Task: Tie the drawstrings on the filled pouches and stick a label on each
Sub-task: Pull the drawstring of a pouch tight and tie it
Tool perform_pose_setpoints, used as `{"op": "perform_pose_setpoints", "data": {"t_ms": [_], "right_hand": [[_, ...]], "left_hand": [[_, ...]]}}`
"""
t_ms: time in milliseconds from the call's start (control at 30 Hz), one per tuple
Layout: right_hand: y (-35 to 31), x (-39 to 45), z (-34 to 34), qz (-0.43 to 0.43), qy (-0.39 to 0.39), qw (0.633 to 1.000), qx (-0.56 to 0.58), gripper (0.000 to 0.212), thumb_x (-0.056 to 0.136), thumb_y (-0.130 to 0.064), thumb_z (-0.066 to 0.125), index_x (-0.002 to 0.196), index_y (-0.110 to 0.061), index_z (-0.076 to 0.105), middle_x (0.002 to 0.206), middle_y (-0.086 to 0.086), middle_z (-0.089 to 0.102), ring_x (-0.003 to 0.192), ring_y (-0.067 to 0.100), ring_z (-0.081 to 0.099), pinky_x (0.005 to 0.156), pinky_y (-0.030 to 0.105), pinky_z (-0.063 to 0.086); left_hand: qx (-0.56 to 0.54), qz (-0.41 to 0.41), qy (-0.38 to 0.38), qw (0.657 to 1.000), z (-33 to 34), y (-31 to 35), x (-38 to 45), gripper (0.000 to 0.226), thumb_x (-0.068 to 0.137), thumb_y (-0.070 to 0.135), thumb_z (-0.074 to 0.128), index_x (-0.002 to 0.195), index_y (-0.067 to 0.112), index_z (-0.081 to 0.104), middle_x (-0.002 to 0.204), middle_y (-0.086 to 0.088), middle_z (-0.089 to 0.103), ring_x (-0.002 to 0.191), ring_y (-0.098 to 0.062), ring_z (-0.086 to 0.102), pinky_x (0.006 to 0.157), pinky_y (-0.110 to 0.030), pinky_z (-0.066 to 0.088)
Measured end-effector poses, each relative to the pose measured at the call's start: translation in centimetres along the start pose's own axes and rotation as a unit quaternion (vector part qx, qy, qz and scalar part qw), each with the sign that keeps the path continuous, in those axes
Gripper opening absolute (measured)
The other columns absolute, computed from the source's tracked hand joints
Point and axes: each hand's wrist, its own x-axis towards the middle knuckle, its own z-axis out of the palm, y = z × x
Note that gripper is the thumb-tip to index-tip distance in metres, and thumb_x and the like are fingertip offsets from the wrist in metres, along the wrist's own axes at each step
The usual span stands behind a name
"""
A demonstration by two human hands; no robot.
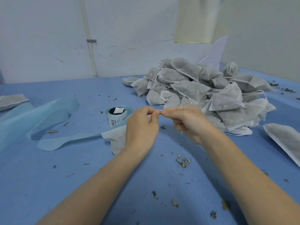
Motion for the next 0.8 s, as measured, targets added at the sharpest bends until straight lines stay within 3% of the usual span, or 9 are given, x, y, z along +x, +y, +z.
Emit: {"op": "perform_pose_setpoints", "data": {"t_ms": [100, 167, 267, 433, 567, 700, 800], "right_hand": [[-0.4, 0.0, 0.1, 0.032, -0.008, 0.998, 0.048, 0.013, 0.080, -0.009, 0.073, 0.067, -0.011, 0.076, 0.047, -0.011, 0.028, 0.042, 0.005, 0.021, 0.035, 0.015, 0.021], [-0.7, -0.1, 0.2, 0.087, -0.051, 0.989, 0.111, 0.003, 0.075, -0.008, 0.071, 0.074, -0.008, 0.068, 0.049, -0.009, 0.024, 0.042, 0.004, 0.015, 0.032, 0.014, 0.016], [-0.9, -0.2, 0.4, 0.172, -0.114, 0.945, 0.254, 0.008, 0.069, -0.011, 0.063, 0.068, -0.005, 0.068, 0.047, -0.008, 0.024, 0.048, 0.004, 0.008, 0.032, 0.012, 0.011], [-0.9, -0.3, 1.1, 0.211, -0.113, 0.900, 0.364, 0.018, 0.074, -0.009, 0.057, 0.062, -0.001, 0.068, 0.045, -0.007, 0.027, 0.048, 0.002, 0.009, 0.030, 0.012, 0.012], [-1.2, -0.4, 1.1, 0.206, -0.097, 0.900, 0.371, 0.013, 0.072, -0.009, 0.058, 0.063, -0.003, 0.065, 0.044, -0.007, 0.026, 0.049, 0.002, 0.008, 0.030, 0.013, 0.011], [-1.4, -0.5, 1.0, 0.187, -0.086, 0.905, 0.373, 0.011, 0.071, -0.008, 0.060, 0.060, -0.005, 0.059, 0.046, -0.006, 0.027, 0.048, 0.003, 0.009, 0.032, 0.011, 0.010], [-1.4, -0.5, 1.0, 0.152, -0.051, 0.939, 0.303, 0.031, 0.083, -0.007, 0.059, 0.052, -0.006, 0.063, 0.046, -0.007, 0.027, 0.043, 0.004, 0.010, 0.031, 0.011, 0.012]], "left_hand": [[0.003, -0.016, -0.005, 1.000, 0.1, -0.2, 0.2, 0.019, 0.096, 0.025, 0.050, 0.092, 0.012, 0.063, 0.097, -0.001, 0.066, 0.094, -0.015, 0.055, 0.072, -0.021, 0.032], [0.007, -0.013, -0.008, 1.000, 0.2, -0.2, 0.2, 0.018, 0.097, 0.024, 0.047, 0.090, 0.014, 0.060, 0.097, 0.000, 0.065, 0.091, -0.014, 0.054, 0.069, -0.021, 0.030], [0.014, 0.009, -0.013, 1.000, 0.3, -0.2, 0.0, 0.018, 0.098, 0.020, 0.043, 0.087, 0.016, 0.057, 0.093, 0.002, 0.063, 0.088, -0.014, 0.052, 0.067, -0.021, 0.029], [0.020, 0.059, 0.002, 0.998, 0.4, -0.4, -0.1, 0.013, 0.097, 0.012, 0.043, 0.096, 0.010, 0.056, 0.098, -0.002, 0.062, 0.093, -0.017, 0.053, 0.077, -0.024, 0.036], [-0.009, 0.123, 0.058, 0.991, 0.0, 0.4, -0.6, 0.020, 0.092, 0.007, 0.050, 0.109, 0.011, 0.060, 0.104, 0.003, 0.060, 0.094, -0.011, 0.053, 0.082, -0.014, 0.035], [0.018, 0.167, 0.093, 0.981, -0.2, 0.7, -0.7, 0.013, 0.087, 0.015, 0.062, 0.097, 0.012, 0.070, 0.098, -0.002, 0.065, 0.092, -0.023, 0.059, 0.078, -0.016, 0.035], [0.073, 0.201, 0.135, 0.968, -0.4, 0.6, -0.5, 0.005, 0.080, 0.010, 0.070, 0.081, 0.007, 0.072, 0.083, -0.005, 0.068, 0.083, -0.030, 0.059, 0.074, -0.015, 0.032]]}}
